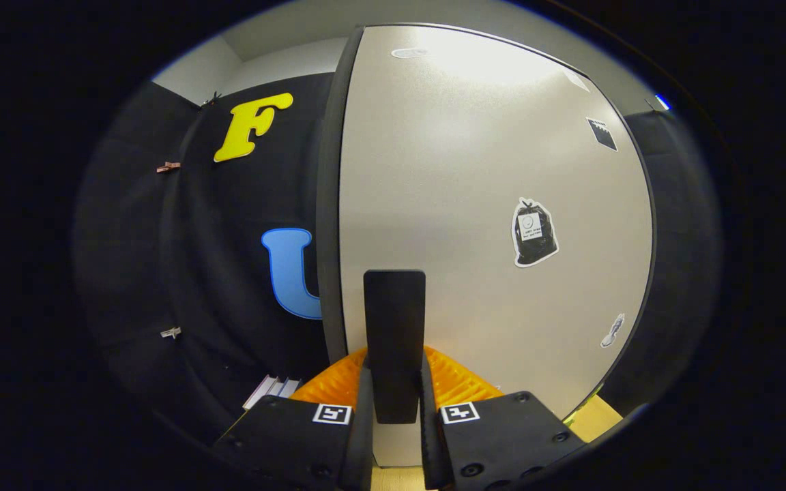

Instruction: Open the shoe cabinet door, grab the shoes and put them into the shoe cabinet, then close the shoe cabinet door.

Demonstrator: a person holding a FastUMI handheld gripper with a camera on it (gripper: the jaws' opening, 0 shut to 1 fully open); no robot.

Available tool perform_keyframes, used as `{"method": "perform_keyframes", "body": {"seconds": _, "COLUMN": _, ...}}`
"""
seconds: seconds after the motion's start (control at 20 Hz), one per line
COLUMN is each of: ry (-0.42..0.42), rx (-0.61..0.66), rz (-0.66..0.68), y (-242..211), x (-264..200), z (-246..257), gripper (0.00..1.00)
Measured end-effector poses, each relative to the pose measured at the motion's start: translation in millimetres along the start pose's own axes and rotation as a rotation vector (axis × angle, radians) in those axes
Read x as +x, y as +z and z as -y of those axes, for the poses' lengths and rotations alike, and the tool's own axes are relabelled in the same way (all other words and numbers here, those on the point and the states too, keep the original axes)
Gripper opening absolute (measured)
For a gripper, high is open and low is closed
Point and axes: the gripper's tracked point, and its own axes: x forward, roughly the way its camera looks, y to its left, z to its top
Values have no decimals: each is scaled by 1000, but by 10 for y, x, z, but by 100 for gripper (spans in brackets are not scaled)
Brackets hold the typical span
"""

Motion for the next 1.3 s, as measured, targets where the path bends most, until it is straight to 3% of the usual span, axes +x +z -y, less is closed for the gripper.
{"method": "perform_keyframes", "body": {"seconds": 0.35, "ry": 42, "rx": 16, "rz": -13, "y": -10, "x": -423, "z": 35, "gripper": 33}}
{"method": "perform_keyframes", "body": {"seconds": 0.95, "ry": 143, "rx": 42, "rz": -55, "y": -54, "x": -1738, "z": 711, "gripper": 32}}
{"method": "perform_keyframes", "body": {"seconds": 1.3, "ry": 147, "rx": 60, "rz": -63, "y": -36, "x": -2257, "z": 1265, "gripper": 32}}
